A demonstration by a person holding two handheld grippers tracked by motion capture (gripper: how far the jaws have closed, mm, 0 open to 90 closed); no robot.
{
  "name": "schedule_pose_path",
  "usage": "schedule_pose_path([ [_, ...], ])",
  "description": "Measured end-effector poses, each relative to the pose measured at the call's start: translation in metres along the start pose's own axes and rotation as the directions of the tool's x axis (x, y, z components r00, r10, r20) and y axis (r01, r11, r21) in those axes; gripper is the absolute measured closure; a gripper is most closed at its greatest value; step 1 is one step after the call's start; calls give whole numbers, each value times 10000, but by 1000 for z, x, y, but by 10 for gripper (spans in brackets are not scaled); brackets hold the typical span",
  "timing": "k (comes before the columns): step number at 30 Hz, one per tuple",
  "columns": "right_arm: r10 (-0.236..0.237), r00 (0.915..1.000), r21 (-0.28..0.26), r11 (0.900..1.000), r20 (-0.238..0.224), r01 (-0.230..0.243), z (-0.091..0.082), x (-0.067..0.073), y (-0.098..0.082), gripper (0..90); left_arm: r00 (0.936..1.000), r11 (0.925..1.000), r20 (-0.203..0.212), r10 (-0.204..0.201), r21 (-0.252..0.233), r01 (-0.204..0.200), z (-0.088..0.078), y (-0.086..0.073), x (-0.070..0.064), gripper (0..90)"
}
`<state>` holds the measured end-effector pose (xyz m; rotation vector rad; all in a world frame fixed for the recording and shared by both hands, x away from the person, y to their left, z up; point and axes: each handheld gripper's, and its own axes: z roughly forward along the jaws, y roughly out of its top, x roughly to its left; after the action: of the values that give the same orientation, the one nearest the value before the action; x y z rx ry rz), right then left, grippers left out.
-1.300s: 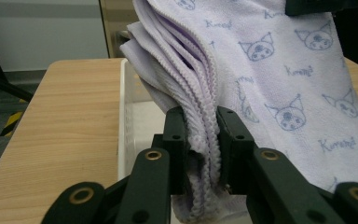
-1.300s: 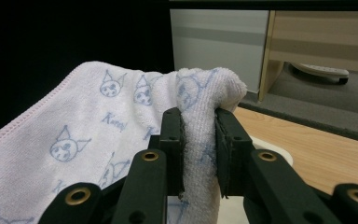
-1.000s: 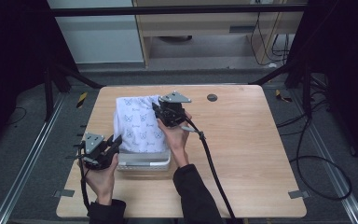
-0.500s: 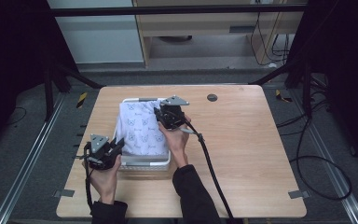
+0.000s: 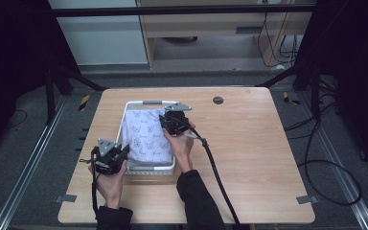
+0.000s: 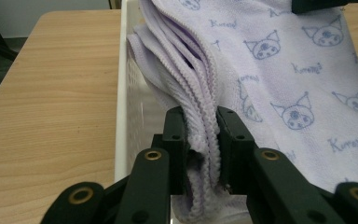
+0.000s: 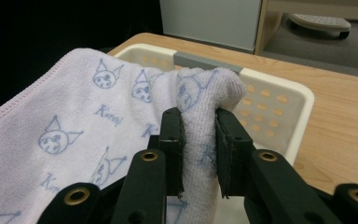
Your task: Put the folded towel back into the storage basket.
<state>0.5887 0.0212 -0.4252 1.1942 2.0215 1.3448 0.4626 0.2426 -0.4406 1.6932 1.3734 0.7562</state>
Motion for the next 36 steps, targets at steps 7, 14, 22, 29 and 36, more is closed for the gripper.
schedule_pose_path([
  [7, 49, 10000, 235, 9997, 82, -51, 5, -2, -6, 743, 10000, 9999, -58, -19, 169, 20, 6, -4, 0, 733],
  [14, 32, 9999, 531, 9986, 116, -38, 10, -2, -10, 734, 9999, 9996, -134, -35, 271, 39, 8, -4, 0, 715],
  [22, -252, 9995, 1028, 9944, 211, 229, 16, 0, -14, 705, 9991, 9993, -425, -83, 370, 99, 8, -3, 0, 657],
  [29, -402, 9986, 1039, 9939, 332, 365, 17, -1, -15, 611, 9989, 9996, -401, -261, 107, 265, 2, -1, 4, 597],
  [36, -522, 9974, 465, 9977, 492, 500, 7, -4, -9, 449, 9993, 9993, -224, -315, -184, 311, -6, 2, 1, 576],
])
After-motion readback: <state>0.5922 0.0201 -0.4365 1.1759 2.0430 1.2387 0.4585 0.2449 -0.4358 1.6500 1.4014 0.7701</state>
